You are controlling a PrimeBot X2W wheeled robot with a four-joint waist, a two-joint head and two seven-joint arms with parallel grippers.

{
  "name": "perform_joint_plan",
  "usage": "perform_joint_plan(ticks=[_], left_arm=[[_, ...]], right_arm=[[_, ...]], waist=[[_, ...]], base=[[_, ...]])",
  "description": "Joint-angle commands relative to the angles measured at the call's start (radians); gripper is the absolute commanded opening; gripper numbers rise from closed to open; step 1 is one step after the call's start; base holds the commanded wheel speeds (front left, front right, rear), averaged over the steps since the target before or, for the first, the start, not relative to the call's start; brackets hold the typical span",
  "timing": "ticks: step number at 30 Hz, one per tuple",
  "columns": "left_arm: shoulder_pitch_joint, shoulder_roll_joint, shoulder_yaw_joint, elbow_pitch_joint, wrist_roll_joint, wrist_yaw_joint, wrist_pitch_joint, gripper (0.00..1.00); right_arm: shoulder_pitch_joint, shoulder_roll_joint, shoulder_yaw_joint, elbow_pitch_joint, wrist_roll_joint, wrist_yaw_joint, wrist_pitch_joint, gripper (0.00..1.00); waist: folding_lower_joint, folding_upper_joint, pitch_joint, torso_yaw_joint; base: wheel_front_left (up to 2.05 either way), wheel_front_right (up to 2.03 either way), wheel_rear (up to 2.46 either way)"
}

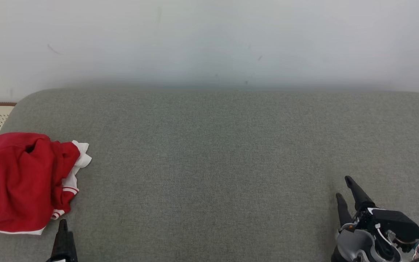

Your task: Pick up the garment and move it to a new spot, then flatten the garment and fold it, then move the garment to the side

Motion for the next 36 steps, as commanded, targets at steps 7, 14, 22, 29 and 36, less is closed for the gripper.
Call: perform_joint_plan(ticks=[7, 14, 22, 29, 36], left_arm=[[0.012, 0.003, 0.003, -0.050, 0.024, 0.000, -0.026, 1.00], [0.033, 0.004, 0.012, -0.098, 0.112, 0.008, -0.048, 1.00], [0.059, 0.004, -0.007, -0.170, 0.280, 0.043, -0.071, 1.00], [0.082, 0.005, -0.034, -0.221, 0.427, 0.075, -0.089, 1.00], [0.103, 0.005, -0.058, -0.261, 0.568, 0.097, -0.106, 1.00]], right_arm=[[0.011, -0.002, 0.049, -0.063, -0.030, 0.000, -0.052, 1.00], [0.034, -0.007, 0.087, -0.112, -0.141, 0.000, -0.097, 1.00], [0.062, -0.005, 0.130, -0.158, -0.310, 0.000, -0.144, 1.00], [0.083, -0.003, 0.164, -0.199, -0.432, 0.000, -0.182, 1.00], [0.100, -0.003, 0.202, -0.233, -0.555, 0.000, -0.216, 1.00]], waist=[[0.0000, 0.0000, 0.000, 0.000], [0.0000, 0.0000, -0.001, 0.001], [0.0000, 0.0000, -0.001, 0.003], [0.0000, 0.0000, -0.001, 0.004], [0.0000, 0.0000, -0.003, 0.003]], base=[[0.00, 0.00, 0.00], [0.00, 0.00, 0.00], [0.00, 0.00, 0.00], [0.00, 0.00, 0.00], [0.00, 0.00, 0.00]])
